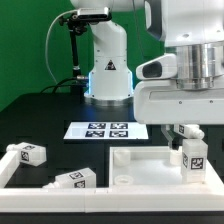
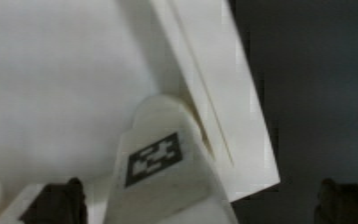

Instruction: Assemble one leg

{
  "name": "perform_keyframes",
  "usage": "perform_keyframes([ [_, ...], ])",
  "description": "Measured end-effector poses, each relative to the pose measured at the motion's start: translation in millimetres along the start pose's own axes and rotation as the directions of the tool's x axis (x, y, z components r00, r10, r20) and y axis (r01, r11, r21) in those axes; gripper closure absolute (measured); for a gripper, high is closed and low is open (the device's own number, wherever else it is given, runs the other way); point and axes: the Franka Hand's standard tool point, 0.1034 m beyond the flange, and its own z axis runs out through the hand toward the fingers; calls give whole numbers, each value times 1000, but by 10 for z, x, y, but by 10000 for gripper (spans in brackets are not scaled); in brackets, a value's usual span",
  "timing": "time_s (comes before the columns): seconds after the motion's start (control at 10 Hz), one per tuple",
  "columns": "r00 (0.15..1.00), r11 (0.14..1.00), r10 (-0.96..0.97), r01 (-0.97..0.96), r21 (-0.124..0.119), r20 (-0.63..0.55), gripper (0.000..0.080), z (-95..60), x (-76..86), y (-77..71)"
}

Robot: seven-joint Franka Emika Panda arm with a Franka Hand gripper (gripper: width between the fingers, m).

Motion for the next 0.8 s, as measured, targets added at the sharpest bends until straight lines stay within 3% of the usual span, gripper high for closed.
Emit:
perform_keyframes([
  [0.2, 964, 964, -265, 265, -12, 7, 151, 83, 5, 66],
  [0.3, 980, 980, -201, 201, -7, 6, 151, 81, 1, 49],
  [0.4, 979, 979, -204, 204, -8, 7, 249, 85, 1, 55],
  [0.5, 984, 984, -180, 180, -6, 7, 408, 88, -2, 53],
  [0.6, 995, 995, -96, 96, -5, 7, 408, 88, -5, 45],
  [0.7, 999, 999, -49, 49, -4, 7, 515, 88, -5, 45],
  [0.8, 998, 998, 56, -56, -3, 4, 515, 86, -2, 38],
])
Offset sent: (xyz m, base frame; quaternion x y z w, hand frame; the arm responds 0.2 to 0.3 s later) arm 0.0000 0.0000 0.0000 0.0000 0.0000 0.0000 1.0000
